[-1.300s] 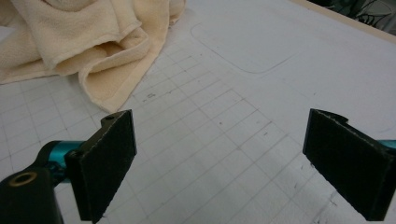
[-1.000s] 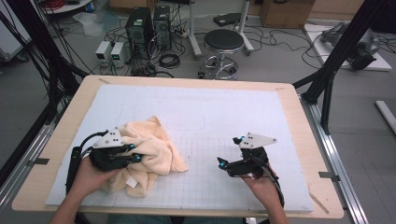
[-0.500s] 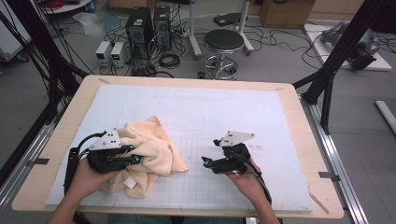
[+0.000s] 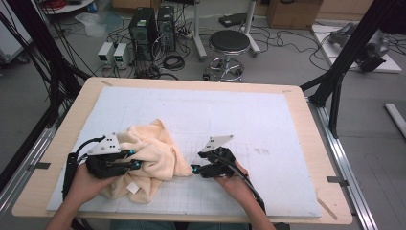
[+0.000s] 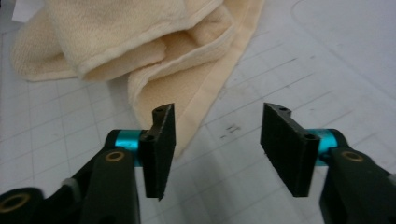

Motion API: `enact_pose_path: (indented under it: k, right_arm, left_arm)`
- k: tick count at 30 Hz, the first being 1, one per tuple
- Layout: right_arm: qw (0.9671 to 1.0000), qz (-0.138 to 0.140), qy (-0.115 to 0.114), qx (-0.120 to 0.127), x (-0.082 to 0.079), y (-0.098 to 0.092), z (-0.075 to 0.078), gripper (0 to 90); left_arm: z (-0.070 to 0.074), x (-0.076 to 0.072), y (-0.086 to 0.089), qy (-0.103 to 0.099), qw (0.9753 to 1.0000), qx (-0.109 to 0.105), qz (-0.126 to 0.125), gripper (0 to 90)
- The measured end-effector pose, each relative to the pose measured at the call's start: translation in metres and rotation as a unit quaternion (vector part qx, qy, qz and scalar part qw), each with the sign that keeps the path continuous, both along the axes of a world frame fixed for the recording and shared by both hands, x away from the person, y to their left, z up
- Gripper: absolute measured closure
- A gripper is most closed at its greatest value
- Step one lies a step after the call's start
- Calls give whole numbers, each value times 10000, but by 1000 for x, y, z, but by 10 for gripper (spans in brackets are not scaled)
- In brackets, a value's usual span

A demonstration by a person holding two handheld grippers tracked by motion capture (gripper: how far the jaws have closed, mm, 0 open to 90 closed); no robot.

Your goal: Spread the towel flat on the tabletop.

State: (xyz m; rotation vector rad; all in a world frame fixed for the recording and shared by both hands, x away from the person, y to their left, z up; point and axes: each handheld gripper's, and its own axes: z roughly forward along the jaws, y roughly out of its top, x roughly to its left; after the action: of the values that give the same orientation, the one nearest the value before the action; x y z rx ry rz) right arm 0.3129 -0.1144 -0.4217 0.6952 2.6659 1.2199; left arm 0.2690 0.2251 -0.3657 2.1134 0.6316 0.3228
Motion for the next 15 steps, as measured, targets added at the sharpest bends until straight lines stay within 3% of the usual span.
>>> enact_pose_path:
  k: [2, 8, 11, 15]
  right_arm:
    - [9998, 110, 138, -57, 0, 7, -4, 529]
    - [9985, 368, 214, -331, -1, 22, -13, 640]
    - [9981, 450, 252, -335, 0, 24, -14, 738]
    - [9978, 435, 393, -298, 1, 24, -15, 790]
  left_arm:
    - [0, 0, 1, -5, 10000, 26, -15, 746]
    - [-1, 0, 2, -2, 10000, 33, -17, 745]
    - [-2, 0, 2, 10, 10000, 6, 1, 746]
    - [-2, 1, 2, 6, 10000, 13, -16, 745]
